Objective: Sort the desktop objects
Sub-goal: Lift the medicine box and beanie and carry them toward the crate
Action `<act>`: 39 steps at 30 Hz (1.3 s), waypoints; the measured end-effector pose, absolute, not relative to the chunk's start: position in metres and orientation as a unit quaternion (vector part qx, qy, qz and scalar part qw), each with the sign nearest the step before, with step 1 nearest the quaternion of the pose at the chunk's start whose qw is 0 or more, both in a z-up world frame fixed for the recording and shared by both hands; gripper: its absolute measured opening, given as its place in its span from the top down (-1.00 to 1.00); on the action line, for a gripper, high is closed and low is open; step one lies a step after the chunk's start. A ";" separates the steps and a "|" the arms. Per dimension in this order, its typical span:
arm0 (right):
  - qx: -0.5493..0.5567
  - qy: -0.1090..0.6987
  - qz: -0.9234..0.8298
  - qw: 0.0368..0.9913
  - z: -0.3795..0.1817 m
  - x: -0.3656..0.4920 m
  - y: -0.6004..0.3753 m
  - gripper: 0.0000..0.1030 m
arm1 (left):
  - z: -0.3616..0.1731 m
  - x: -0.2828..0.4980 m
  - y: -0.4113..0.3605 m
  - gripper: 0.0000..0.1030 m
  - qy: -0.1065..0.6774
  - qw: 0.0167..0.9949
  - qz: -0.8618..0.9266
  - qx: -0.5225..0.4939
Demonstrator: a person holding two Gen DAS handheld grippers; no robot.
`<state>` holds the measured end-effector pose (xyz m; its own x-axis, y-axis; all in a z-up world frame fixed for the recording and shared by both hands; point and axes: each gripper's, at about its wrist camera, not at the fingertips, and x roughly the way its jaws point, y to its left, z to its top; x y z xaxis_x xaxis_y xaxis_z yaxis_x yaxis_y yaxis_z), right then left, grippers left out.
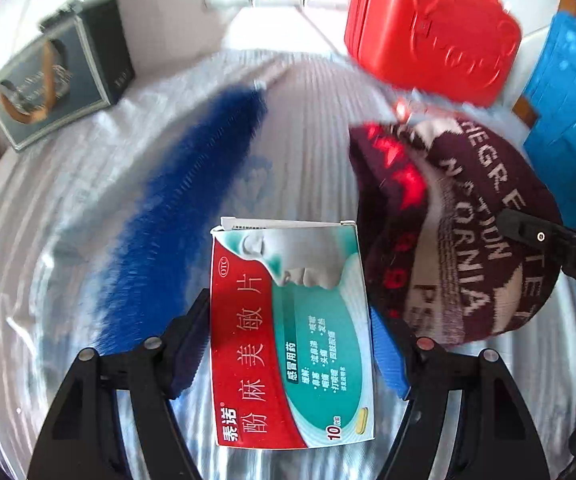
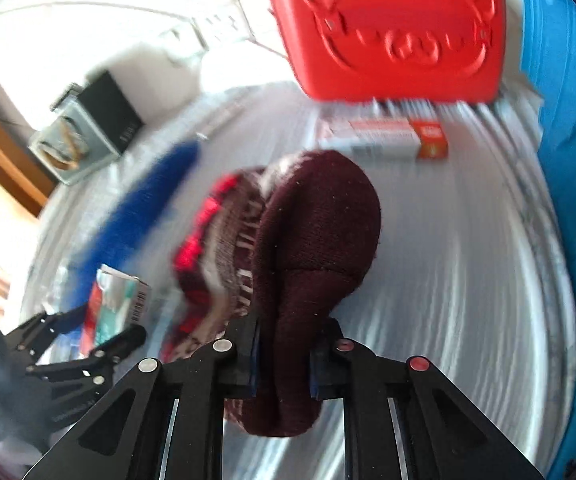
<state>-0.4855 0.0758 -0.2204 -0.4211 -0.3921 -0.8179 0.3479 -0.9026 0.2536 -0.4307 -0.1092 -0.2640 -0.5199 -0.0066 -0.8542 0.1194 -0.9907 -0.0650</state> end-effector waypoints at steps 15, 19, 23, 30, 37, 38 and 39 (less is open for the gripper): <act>0.369 0.006 -0.892 0.261 -0.076 -0.376 0.061 0.72 | -0.133 -0.322 -0.117 -0.40 0.068 0.067 -0.923 0.373; 0.343 0.008 -0.903 0.260 -0.049 -0.341 0.064 0.72 | -0.111 -0.291 -0.115 -0.40 0.069 0.059 -0.931 0.355; 0.316 0.007 -0.916 0.248 -0.023 -0.307 0.070 0.72 | -0.093 -0.267 -0.106 -0.40 0.059 0.045 -0.939 0.337; 0.273 0.004 -0.939 0.209 0.022 -0.267 0.096 0.72 | -0.064 -0.242 -0.079 -0.40 0.045 0.009 -0.950 0.309; 0.219 -0.004 -0.962 0.163 0.080 -0.239 0.150 0.72 | -0.018 -0.238 -0.028 -0.40 0.030 -0.038 -0.963 0.265; 0.210 -0.006 -0.965 0.155 0.090 -0.236 0.162 0.72 | -0.012 -0.238 -0.019 -0.40 0.027 -0.044 -0.964 0.260; 0.202 -0.007 -0.968 0.148 0.099 -0.234 0.172 0.72 | -0.005 -0.240 -0.009 -0.40 0.025 -0.052 -0.966 0.254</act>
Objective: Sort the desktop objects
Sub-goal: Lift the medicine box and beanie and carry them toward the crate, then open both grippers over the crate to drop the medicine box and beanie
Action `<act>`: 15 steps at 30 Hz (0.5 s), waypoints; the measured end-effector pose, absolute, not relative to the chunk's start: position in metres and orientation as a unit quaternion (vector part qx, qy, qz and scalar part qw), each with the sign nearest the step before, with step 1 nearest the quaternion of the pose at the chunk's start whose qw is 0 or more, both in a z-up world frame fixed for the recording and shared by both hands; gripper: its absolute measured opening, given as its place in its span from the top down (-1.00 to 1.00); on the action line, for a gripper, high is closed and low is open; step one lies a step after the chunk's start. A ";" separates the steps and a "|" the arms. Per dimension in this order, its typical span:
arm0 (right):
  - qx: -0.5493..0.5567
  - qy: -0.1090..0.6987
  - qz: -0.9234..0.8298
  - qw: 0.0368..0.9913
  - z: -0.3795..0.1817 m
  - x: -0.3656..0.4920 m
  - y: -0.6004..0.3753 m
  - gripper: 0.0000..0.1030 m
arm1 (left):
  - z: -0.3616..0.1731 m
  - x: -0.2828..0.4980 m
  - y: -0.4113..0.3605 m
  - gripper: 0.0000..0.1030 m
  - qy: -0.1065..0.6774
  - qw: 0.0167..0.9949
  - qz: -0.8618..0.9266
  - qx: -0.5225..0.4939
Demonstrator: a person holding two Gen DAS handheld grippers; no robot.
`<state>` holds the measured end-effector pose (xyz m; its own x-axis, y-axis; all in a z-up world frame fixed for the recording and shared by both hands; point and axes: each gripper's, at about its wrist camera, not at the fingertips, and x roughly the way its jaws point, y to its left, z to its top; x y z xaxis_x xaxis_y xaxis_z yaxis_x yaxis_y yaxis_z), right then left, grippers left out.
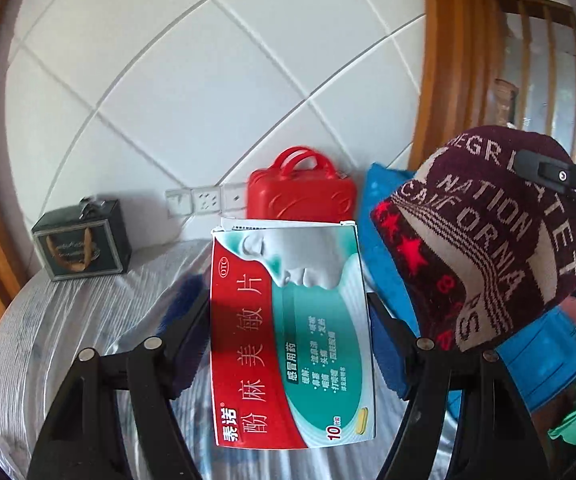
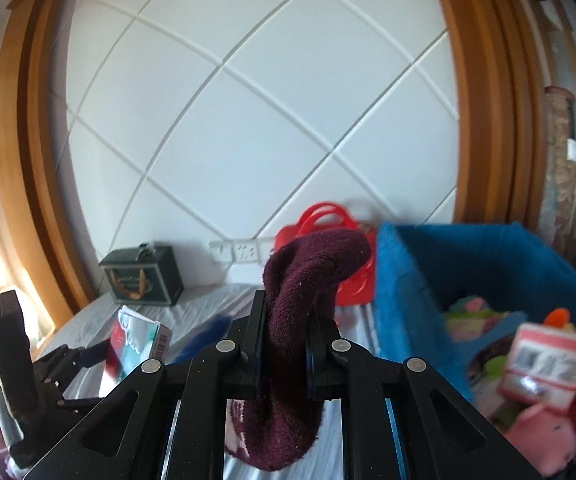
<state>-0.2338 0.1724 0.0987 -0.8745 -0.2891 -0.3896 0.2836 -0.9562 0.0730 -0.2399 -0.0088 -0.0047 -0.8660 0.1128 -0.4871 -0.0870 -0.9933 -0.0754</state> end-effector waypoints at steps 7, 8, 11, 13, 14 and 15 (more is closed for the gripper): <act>0.163 -0.014 -0.980 0.112 0.149 -0.231 0.260 0.72 | 0.041 -0.253 0.080 -0.40 -0.014 0.102 0.969 -0.224; 0.156 -0.014 -0.982 0.106 0.157 -0.231 0.277 0.72 | 0.048 -0.256 0.095 -0.40 -0.013 0.108 0.969 -0.220; 0.140 -0.011 -0.986 0.093 0.171 -0.233 0.326 0.72 | 0.068 -0.266 0.147 -0.40 -0.011 0.118 0.971 -0.207; 0.135 -0.008 -0.987 0.086 0.177 -0.236 0.361 0.72 | 0.078 -0.274 0.178 -0.40 -0.011 0.123 0.971 -0.207; 0.136 -0.005 -0.987 0.085 0.179 -0.238 0.373 0.72 | 0.084 -0.281 0.199 -0.40 -0.009 0.125 0.970 -0.208; 0.137 -0.001 -0.987 0.082 0.180 -0.242 0.391 0.72 | 0.087 -0.285 0.211 -0.40 -0.007 0.126 0.970 -0.208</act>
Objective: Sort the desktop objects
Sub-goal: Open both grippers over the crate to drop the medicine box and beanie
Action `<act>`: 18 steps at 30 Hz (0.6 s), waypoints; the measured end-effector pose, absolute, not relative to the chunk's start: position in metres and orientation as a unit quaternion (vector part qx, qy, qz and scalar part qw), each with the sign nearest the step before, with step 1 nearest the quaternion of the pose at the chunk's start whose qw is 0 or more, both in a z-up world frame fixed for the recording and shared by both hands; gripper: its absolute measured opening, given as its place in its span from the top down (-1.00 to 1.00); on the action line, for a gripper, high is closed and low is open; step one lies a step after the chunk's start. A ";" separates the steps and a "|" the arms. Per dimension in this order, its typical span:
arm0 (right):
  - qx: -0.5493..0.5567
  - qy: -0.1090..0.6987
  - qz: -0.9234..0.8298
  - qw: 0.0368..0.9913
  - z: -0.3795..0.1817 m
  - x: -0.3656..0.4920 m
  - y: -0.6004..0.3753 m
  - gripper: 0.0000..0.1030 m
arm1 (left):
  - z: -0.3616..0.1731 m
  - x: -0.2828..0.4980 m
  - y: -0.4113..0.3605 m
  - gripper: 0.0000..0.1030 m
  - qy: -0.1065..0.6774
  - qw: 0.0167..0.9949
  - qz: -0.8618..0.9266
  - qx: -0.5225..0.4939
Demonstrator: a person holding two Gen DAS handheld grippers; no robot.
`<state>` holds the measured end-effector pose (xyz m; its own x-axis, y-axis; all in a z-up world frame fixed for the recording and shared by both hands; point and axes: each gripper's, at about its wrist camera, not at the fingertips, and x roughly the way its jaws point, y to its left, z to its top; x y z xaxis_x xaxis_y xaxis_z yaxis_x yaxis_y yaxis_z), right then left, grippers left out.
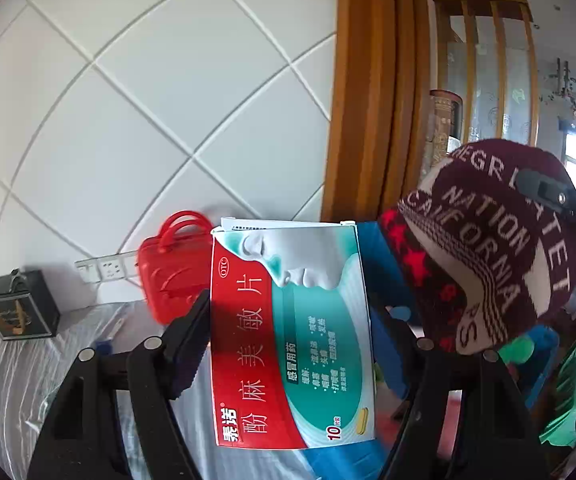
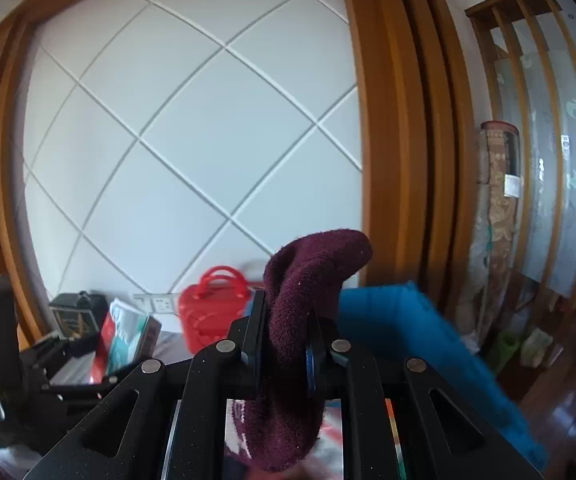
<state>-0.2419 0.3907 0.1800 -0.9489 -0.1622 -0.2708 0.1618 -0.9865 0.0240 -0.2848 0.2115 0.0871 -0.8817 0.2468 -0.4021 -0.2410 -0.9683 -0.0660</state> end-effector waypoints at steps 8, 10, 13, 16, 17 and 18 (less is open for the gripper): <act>0.169 0.003 -0.984 0.064 0.167 -0.288 0.487 0.72 | 0.080 -0.330 0.327 -0.42 0.022 0.130 0.950 -0.284; 0.187 -0.003 -0.980 0.069 0.156 -0.300 0.499 0.71 | 0.072 -0.337 0.343 -0.42 0.031 0.125 0.944 -0.303; 0.225 -0.016 -0.971 0.082 0.132 -0.320 0.515 0.70 | 0.059 -0.346 0.363 -0.42 0.045 0.115 0.937 -0.327; 0.266 -0.024 -0.959 0.091 0.106 -0.336 0.522 0.68 | 0.051 -0.350 0.374 -0.42 0.049 0.110 0.932 -0.343; 0.278 -0.024 -0.956 0.092 0.099 -0.340 0.522 0.66 | 0.048 -0.351 0.377 -0.42 0.050 0.108 0.931 -0.346; 0.287 -0.023 -0.953 0.093 0.094 -0.343 0.522 0.65 | 0.047 -0.352 0.377 -0.42 0.050 0.107 0.930 -0.348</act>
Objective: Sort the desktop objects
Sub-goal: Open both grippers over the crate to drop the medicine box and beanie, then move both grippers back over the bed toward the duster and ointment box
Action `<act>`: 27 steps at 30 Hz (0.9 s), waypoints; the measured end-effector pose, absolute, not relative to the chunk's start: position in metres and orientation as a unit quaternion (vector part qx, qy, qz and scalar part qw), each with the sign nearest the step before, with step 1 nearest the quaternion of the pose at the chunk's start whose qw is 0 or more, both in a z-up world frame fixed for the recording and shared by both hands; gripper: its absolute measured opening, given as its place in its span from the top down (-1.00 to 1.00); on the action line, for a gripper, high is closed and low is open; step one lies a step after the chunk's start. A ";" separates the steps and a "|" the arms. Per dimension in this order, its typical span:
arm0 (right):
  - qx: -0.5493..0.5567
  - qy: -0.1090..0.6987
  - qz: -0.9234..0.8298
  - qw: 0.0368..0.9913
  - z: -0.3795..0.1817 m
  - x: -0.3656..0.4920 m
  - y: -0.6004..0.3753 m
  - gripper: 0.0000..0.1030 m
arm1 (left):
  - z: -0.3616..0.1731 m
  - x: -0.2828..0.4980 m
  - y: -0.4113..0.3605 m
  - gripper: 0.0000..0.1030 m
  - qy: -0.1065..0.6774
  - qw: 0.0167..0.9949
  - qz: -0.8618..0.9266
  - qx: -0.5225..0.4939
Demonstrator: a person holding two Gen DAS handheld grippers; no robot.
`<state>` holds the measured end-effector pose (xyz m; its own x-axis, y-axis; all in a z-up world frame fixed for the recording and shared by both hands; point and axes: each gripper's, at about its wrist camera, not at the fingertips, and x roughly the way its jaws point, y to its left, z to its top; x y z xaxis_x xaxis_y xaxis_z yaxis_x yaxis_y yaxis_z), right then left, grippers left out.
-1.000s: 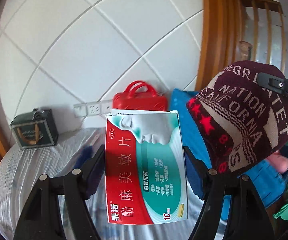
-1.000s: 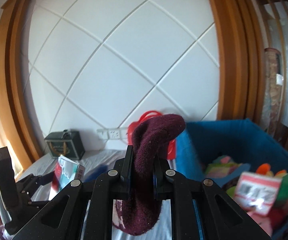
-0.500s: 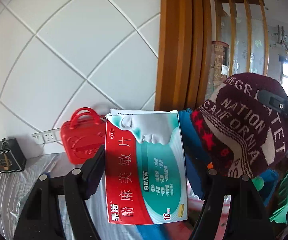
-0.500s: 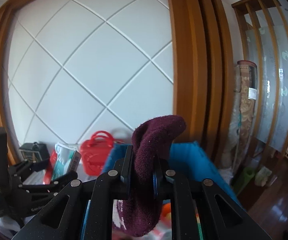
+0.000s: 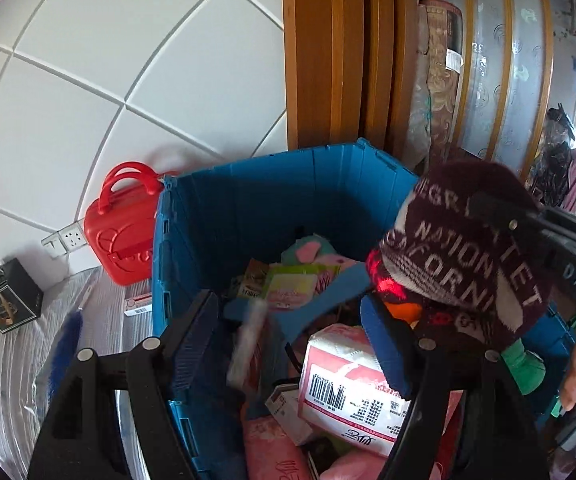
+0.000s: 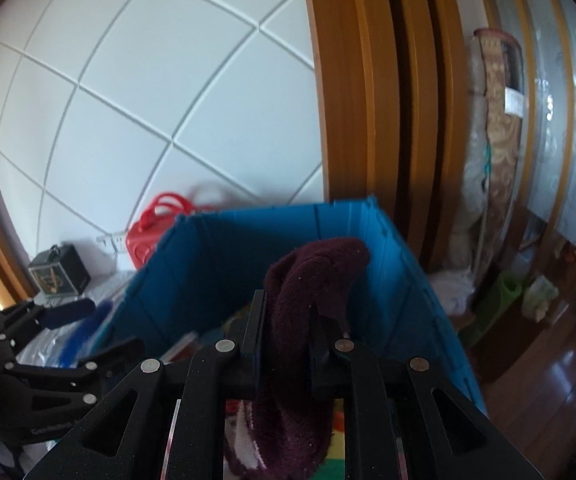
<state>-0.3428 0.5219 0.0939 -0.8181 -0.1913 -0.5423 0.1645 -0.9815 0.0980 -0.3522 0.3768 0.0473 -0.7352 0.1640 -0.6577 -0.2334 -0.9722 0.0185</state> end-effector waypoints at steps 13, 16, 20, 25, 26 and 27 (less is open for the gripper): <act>0.320 0.008 -0.945 0.066 0.072 -0.326 0.537 -0.97 | 0.056 -0.336 0.351 -0.54 0.020 0.090 0.941 -0.327; 0.313 -0.001 -0.948 0.062 0.077 -0.311 0.547 -0.99 | 0.061 -0.325 0.340 -0.54 0.016 0.089 0.945 -0.313; 0.302 -0.013 -0.952 0.047 0.087 -0.289 0.555 -0.99 | 0.066 -0.309 0.319 -0.54 0.007 0.086 0.951 -0.297; 0.278 -0.036 -0.958 0.059 0.106 -0.263 0.542 -0.99 | 0.072 -0.288 0.281 -0.55 -0.001 0.084 0.957 -0.277; 0.270 -0.038 -0.960 0.065 0.110 -0.256 0.534 -0.99 | 0.072 -0.284 0.272 -0.55 -0.003 0.083 0.958 -0.273; 0.265 -0.039 -0.961 0.070 0.113 -0.252 0.526 -1.00 | 0.073 -0.280 0.260 -0.55 -0.004 0.082 0.959 -0.270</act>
<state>-0.2518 0.5260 0.1134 -0.8497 -0.1543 -0.5042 0.1131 -0.9873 0.1116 -0.2796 0.2604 0.0730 -0.8412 0.1592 -0.5168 -0.1544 -0.9866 -0.0526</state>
